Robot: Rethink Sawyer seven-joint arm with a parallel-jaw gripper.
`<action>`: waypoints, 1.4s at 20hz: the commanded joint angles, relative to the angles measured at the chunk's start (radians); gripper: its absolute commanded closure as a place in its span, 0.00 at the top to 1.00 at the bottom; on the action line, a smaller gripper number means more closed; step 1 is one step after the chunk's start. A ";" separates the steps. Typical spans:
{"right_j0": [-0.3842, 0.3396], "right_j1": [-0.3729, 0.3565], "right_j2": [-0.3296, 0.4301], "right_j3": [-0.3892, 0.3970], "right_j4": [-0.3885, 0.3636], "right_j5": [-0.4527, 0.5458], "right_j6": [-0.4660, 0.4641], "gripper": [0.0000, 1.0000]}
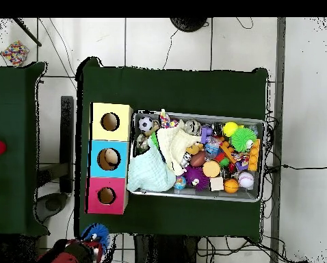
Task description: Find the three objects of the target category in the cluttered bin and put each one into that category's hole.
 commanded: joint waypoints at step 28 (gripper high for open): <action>-0.224 0.205 0.224 -0.057 0.047 -0.313 0.205 0.00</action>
